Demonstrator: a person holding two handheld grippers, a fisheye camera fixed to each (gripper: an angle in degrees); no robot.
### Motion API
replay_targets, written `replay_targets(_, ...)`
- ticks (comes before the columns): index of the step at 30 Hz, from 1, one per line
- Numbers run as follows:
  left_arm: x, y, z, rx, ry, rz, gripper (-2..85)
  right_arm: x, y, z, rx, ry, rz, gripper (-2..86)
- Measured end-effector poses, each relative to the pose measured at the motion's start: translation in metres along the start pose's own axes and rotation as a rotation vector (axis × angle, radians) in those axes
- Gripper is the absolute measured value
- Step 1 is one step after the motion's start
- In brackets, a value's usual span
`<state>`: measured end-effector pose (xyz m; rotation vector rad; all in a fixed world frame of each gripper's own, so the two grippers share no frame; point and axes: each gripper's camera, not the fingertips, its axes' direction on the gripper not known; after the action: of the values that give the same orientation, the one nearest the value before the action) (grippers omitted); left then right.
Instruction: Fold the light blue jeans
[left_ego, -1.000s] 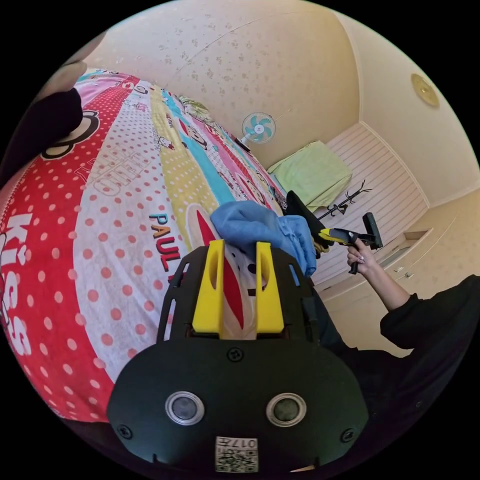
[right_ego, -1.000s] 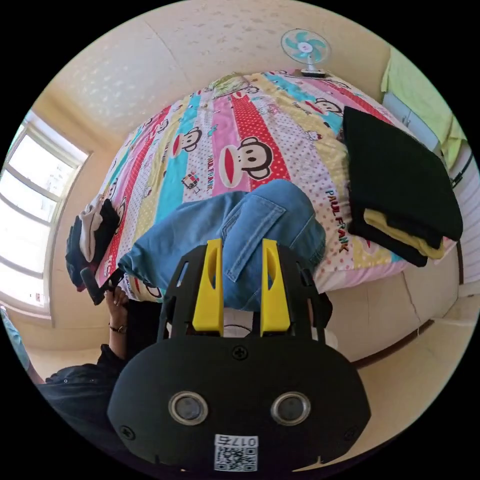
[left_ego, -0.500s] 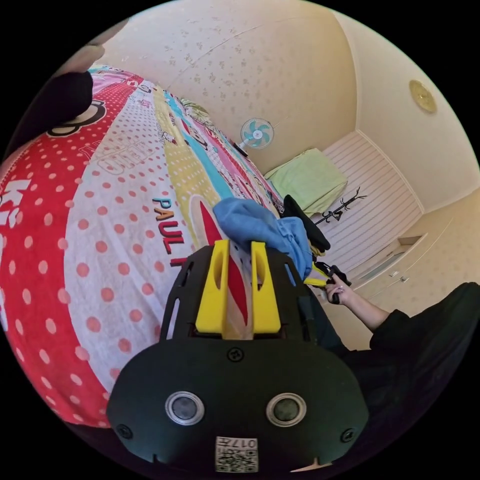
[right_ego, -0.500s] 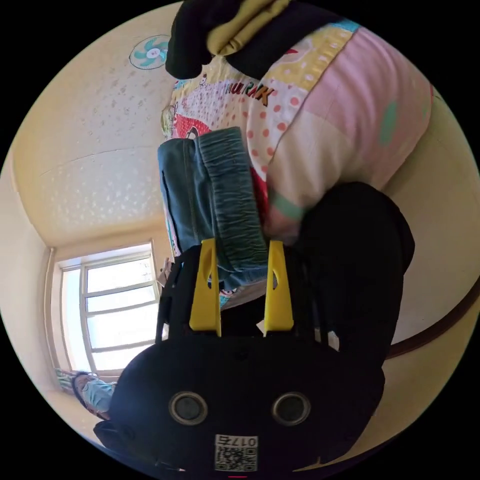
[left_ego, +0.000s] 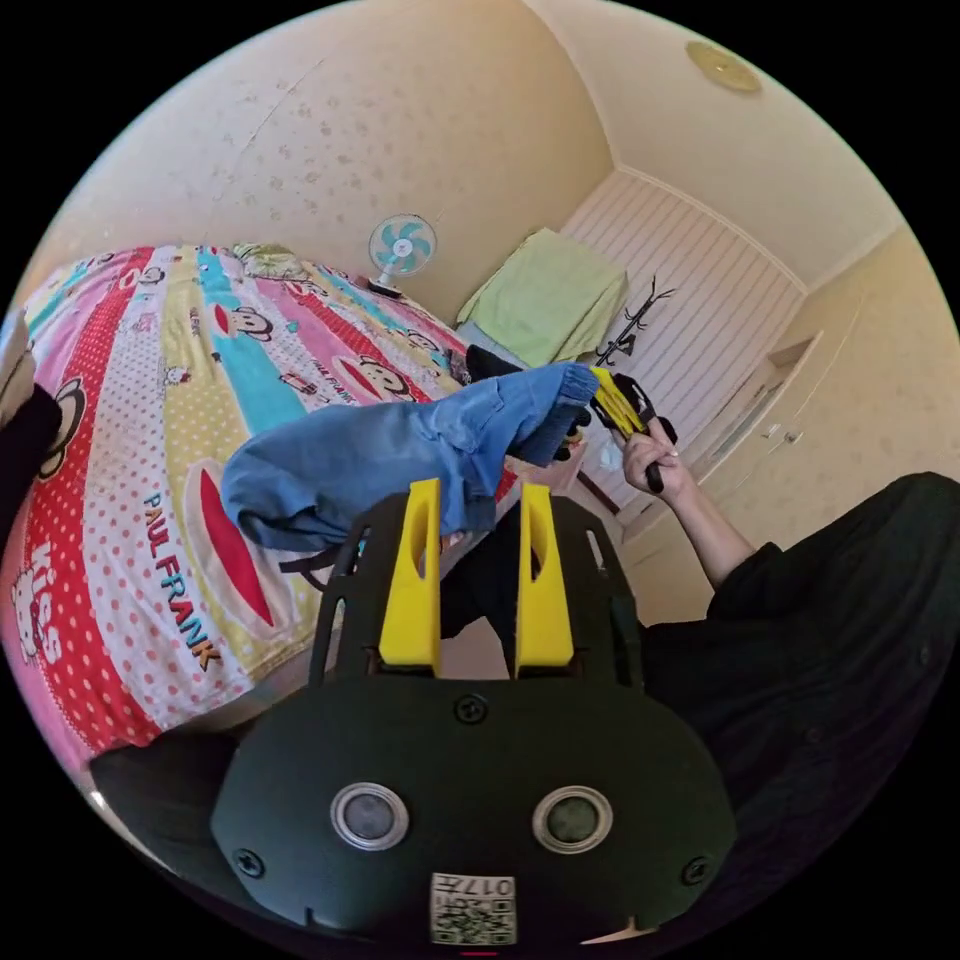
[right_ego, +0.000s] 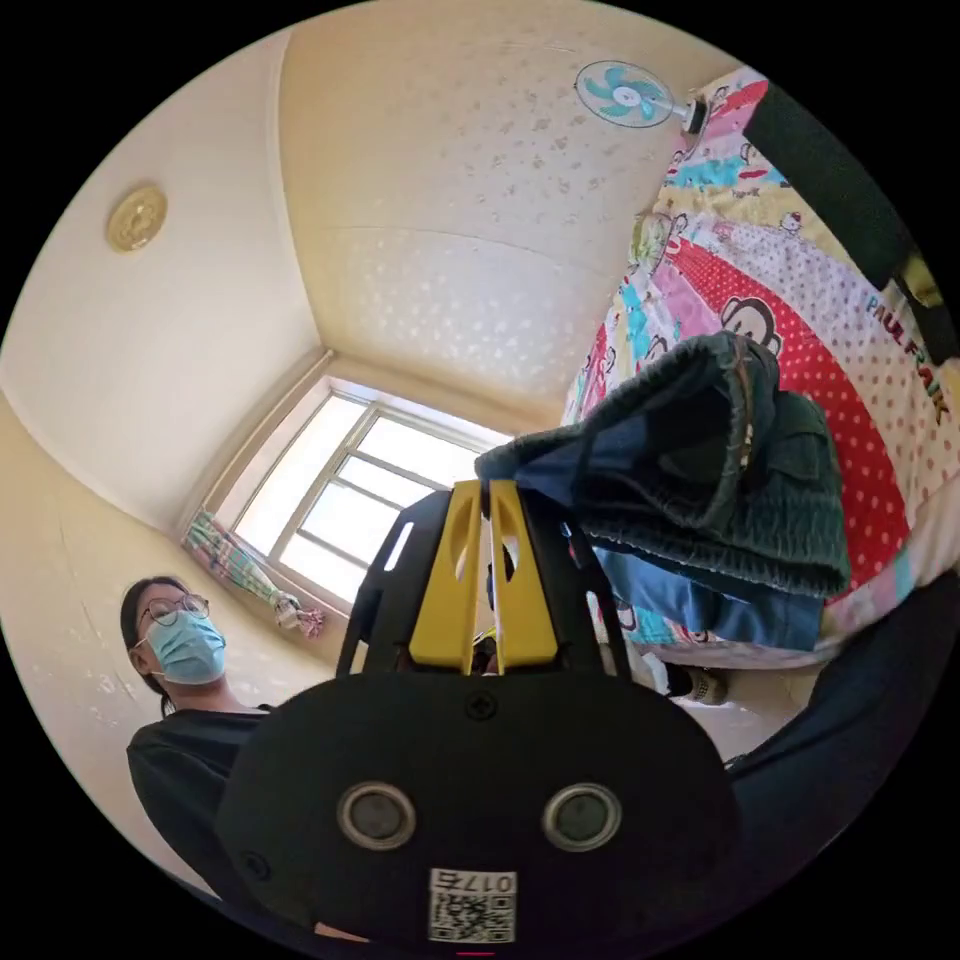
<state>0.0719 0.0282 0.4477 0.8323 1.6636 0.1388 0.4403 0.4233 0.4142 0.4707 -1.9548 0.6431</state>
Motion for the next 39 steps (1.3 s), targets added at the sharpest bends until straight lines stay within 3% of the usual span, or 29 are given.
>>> replay_targets(4,0.079,-0.043,-0.01,0.037,-0.176,0.18,18.1,-0.055,-0.015,0.035,-0.127,-0.185,-0.117,1.5)
replay_targets(9,0.114,-0.098,-0.023,0.174,-0.303,0.286,17.4,-0.151,-0.007,0.096,-0.396,-0.286,-0.342,2.1)
replay_targets(13,0.095,-0.132,-0.042,0.258,-0.067,0.239,5.2,-0.193,0.005,0.1,-0.438,-0.23,-0.493,3.4)
replay_targets(16,0.071,-0.146,-0.062,0.308,0.125,0.164,2.6,-0.222,0.018,0.075,-0.418,-0.137,-0.621,5.1)
replay_targets(18,0.055,-0.15,-0.08,0.366,0.242,0.096,2.4,-0.24,0.038,0.038,-0.304,-0.028,-0.755,6.5)
replay_targets(22,0.038,-0.165,-0.12,0.441,0.405,0.104,2.1,-0.236,0.065,-0.021,-0.009,0.17,-0.813,7.9)
replay_targets(25,0.039,-0.181,-0.146,0.441,0.441,0.163,2.1,-0.208,0.077,-0.03,0.059,0.27,-0.824,11.1)
replay_targets(34,0.031,-0.226,-0.223,0.527,0.487,0.206,2.6,-0.135,0.115,0.083,-0.258,0.23,-0.915,17.9)
replay_targets(39,0.025,-0.255,-0.24,0.511,0.482,0.218,3.3,-0.192,0.128,0.145,-0.02,0.103,-1.106,22.5)
